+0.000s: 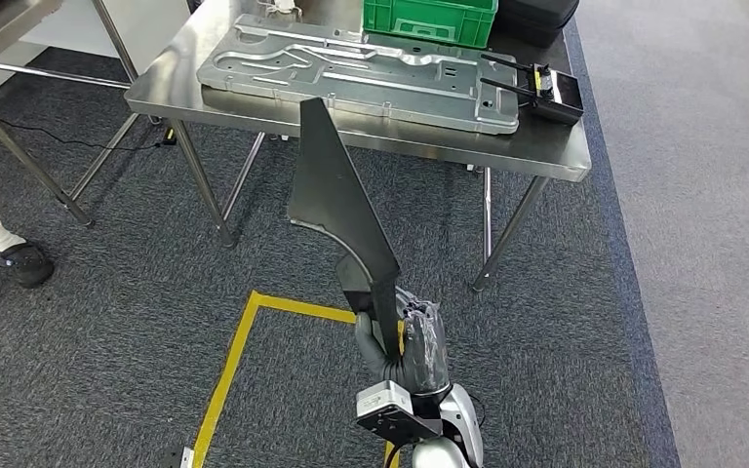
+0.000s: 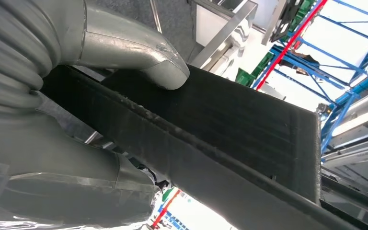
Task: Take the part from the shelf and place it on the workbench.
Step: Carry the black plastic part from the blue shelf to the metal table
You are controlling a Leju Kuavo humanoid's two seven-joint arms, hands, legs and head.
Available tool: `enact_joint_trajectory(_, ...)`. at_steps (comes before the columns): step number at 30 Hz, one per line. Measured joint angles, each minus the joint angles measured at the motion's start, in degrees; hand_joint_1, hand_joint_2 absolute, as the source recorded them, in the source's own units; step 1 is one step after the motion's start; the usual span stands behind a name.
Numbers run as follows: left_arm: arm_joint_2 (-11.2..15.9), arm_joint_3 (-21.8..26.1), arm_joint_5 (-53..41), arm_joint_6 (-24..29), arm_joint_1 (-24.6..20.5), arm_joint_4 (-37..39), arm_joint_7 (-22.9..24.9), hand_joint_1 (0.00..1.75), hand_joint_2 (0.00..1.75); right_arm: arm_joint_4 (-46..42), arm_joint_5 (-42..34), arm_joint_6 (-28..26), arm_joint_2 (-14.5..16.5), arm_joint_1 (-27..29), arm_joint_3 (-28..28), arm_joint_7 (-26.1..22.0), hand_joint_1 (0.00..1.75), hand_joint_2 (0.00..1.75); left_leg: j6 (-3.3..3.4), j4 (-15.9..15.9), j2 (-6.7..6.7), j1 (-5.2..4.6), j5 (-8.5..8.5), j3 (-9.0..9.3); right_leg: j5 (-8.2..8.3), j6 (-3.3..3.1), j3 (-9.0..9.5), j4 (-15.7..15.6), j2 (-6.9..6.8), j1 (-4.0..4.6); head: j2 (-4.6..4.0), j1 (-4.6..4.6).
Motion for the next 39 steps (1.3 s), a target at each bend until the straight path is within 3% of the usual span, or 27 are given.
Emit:
enact_joint_trajectory(3,0.03,0.39,0.46,-2.52,0.16,-0.02,-0.05,0.00,1.75,-0.04,-0.13,0.61,0.02,-0.06,-0.01,-0.25,1.75,1.75,1.80,-0.51,-0.24,-0.19,-1.62,1.31,0.04,2.30,-0.23,2.21,-0.13,-0.44,0.00,0.01)
enact_joint_trajectory(5,0.03,0.52,0.45,-2.59,0.25,-0.02,-0.09,0.00,1.75,-0.13,-0.14,0.71,0.02,-0.12,0.01,-0.37,1.75,1.75,2.23,-0.65,-0.27,-0.18,-2.13,2.50,-2.49,1.56,-3.38,7.80,0.01,-0.52,0.00,0.03)
enact_joint_trajectory(7,0.03,0.64,0.45,-2.59,0.30,-0.02,-0.07,0.00,1.75,-0.15,-0.15,0.70,-0.01,-0.02,-0.01,-0.43,1.75,1.75,2.20,-0.61,-0.28,-0.27,-2.57,3.26,-5.16,0.77,-8.67,15.36,0.15,-0.52,0.00,0.04)
enact_joint_trajectory(8,0.03,0.68,0.44,-2.58,0.37,-0.02,-0.05,0.00,1.75,-0.14,-0.16,0.70,-0.03,0.07,-0.02,-0.42,1.75,1.75,2.00,-0.60,-0.32,-0.31,-2.88,3.70,-5.32,0.76,-10.86,17.65,0.18,-0.54,0.00,0.04)
enact_joint_trajectory(9,0.03,0.72,0.44,-2.58,0.47,-0.02,-0.03,0.00,1.75,-0.14,-0.16,0.70,-0.04,0.15,-0.02,-0.41,1.75,1.75,1.75,-0.58,-0.37,-0.32,-3.22,4.25,-4.44,0.83,-12.09,17.97,0.18,-0.55,0.00,0.04)
enact_joint_trajectory(10,0.03,0.73,0.44,-2.58,0.57,-0.02,-0.03,0.00,1.75,-0.15,-0.16,0.70,-0.04,0.18,-0.03,-0.41,1.75,1.75,1.46,-0.58,-0.43,-0.30,-3.65,4.96,-2.51,0.98,-12.17,16.09,0.18,-0.55,0.00,0.04)
enact_joint_trajectory(12,-0.03,0.74,0.44,-2.60,0.66,-0.02,-0.03,0.00,1.75,-0.15,-0.16,0.68,-0.05,0.18,-0.03,-0.42,1.75,1.75,0.84,-0.59,-0.48,-0.24,-4.65,6.51,2.65,0.94,-10.20,8.80,0.18,-0.44,0.00,0.03)
enact_joint_trajectory(13,-0.07,0.75,0.44,-2.59,0.63,-0.01,-0.04,0.00,1.75,-0.14,-0.17,0.67,-0.07,0.18,-0.03,-0.41,1.75,1.75,0.45,-0.70,-0.51,-0.22,-5.14,7.16,4.04,0.82,-9.25,5.74,0.18,-0.23,0.00,0.06)
enact_joint_trajectory(14,-0.10,0.76,0.44,-2.54,0.59,-0.01,-0.01,0.00,1.75,-0.15,-0.17,0.66,-0.08,0.17,-0.03,-0.40,1.75,1.75,0.02,-0.94,-0.50,-0.19,-5.51,7.55,4.88,0.66,-8.64,3.90,0.17,0.01,0.00,0.07)
enact_joint_trajectory(16,-0.11,0.80,0.46,-2.43,0.52,-0.02,0.10,0.00,1.75,-0.22,-0.19,0.62,-0.08,0.12,-0.05,-0.38,1.75,1.75,-1.02,-1.00,-0.49,-0.15,-5.44,8.21,4.48,0.35,-7.95,2.76,0.24,0.37,0.00,0.10)
enact_joint_trajectory(18,-0.10,0.84,0.49,-2.36,0.47,-0.02,0.22,0.00,1.75,-0.34,-0.17,0.57,-0.03,0.04,-0.07,-0.38,1.75,1.75,-1.71,1.55,-0.31,0.02,-4.45,7.51,4.27,-0.26,-6.46,1.83,0.32,0.27,0.00,0.08)
enact_joint_trajectory(20,-0.10,0.85,0.49,-2.32,0.38,-0.02,0.29,0.00,1.75,-0.39,-0.15,0.55,0.01,-0.08,-0.05,-0.39,1.75,1.75,-2.04,7.95,-0.04,0.21,-4.05,3.81,3.41,-0.87,-4.53,1.01,0.26,0.22,0.00,0.09)
enact_joint_trajectory(22,-0.10,0.86,0.49,-2.28,0.48,-0.02,0.36,0.00,1.75,-0.38,-0.14,0.55,0.02,-0.15,-0.05,-0.39,1.75,1.75,-2.47,14.20,0.13,0.25,-7.02,-1.05,2.08,-1.19,-2.76,0.72,0.25,0.35,0.00,0.09)
enact_joint_trajectory(24,-0.10,0.86,0.49,-2.27,0.72,-0.02,0.40,0.00,1.75,-0.35,-0.15,0.55,0.02,-0.12,-0.05,-0.39,1.75,1.75,-2.69,15.44,0.17,0.33,-11.03,-4.14,0.49,-1.20,-0.79,0.67,0.41,0.38,0.00,0.08)
enact_joint_trajectory(25,-0.10,0.86,0.49,-2.26,0.79,-0.02,0.41,0.00,1.75,-0.33,-0.15,0.55,0.02,-0.11,-0.05,-0.39,1.75,1.75,-2.71,13.77,0.19,0.43,-11.32,-4.66,-0.39,-1.10,0.35,0.66,0.51,0.38,0.00,0.08)
enact_joint_trajectory(26,-0.10,0.86,0.49,-2.25,0.82,-0.01,0.41,0.00,1.75,-0.32,-0.16,0.55,0.02,-0.11,-0.05,-0.39,1.75,1.75,-2.74,10.93,0.24,0.61,-9.84,-4.66,-1.32,-0.95,1.51,0.66,0.58,0.38,0.00,0.08)
enact_joint_trajectory(29,-0.15,0.86,0.47,-2.25,0.95,0.05,0.45,0.00,1.75,-0.22,-0.17,0.56,0.01,-0.15,-0.07,-0.38,1.75,1.75,-2.38,2.89,0.92,0.83,0.47,-3.86,-4.01,-0.12,4.03,0.65,0.78,0.60,0.00,0.09)
enact_joint_trajectory(30,-0.18,0.86,0.46,-2.21,0.94,0.07,0.48,0.00,1.75,-0.20,-0.17,0.56,0.01,-0.17,-0.07,-0.38,1.75,1.75,-1.91,2.01,1.05,0.70,2.31,-3.69,-4.53,0.25,4.51,0.57,0.84,0.64,0.00,0.09)
enact_joint_trajectory(32,-0.18,0.86,0.38,-1.63,0.72,0.06,0.57,0.00,1.75,-0.28,-0.16,0.53,0.02,-0.25,-0.05,-0.38,1.75,1.75,-0.83,1.78,0.86,0.33,2.07,-3.00,-4.35,0.97,4.61,1.31,0.84,0.44,0.00,0.09)
enact_joint_trajectory(33,-0.15,0.87,0.30,-1.02,0.65,0.05,0.58,0.00,1.75,-0.33,-0.15,0.50,0.02,-0.28,-0.04,-0.38,1.75,1.75,-0.40,1.65,0.75,0.28,1.92,-2.58,-3.69,1.26,3.91,3.07,0.78,0.27,0.00,0.09)
enact_joint_trajectory(35,-0.10,0.88,-0.09,0.70,0.48,0.04,0.57,0.00,1.75,-0.39,-0.14,0.40,0.02,-0.32,-0.03,-0.30,1.75,1.75,0.26,1.40,0.64,0.15,1.29,-1.61,-3.23,1.66,0.06,9.49,0.65,0.10,0.00,0.09)
enact_joint_trajectory(37,-0.07,0.88,-0.48,2.17,0.39,0.04,0.56,0.00,1.75,-0.41,-0.14,0.31,-0.03,-0.22,-0.03,-0.15,1.75,1.75,0.68,1.23,0.51,-0.07,0.43,-0.66,-6.14,1.71,-5.24,16.26,0.58,0.19,0.00,0.10)
enact_joint_trajectory(39,-0.07,0.88,-0.76,3.28,0.38,0.04,0.76,0.00,1.75,-0.40,-0.13,0.26,-0.09,-0.08,-0.03,0.07,1.75,1.75,1.00,1.14,0.30,-0.44,-0.53,0.57,-9.24,1.23,-8.98,18.72,0.59,0.54,0.00,0.10)
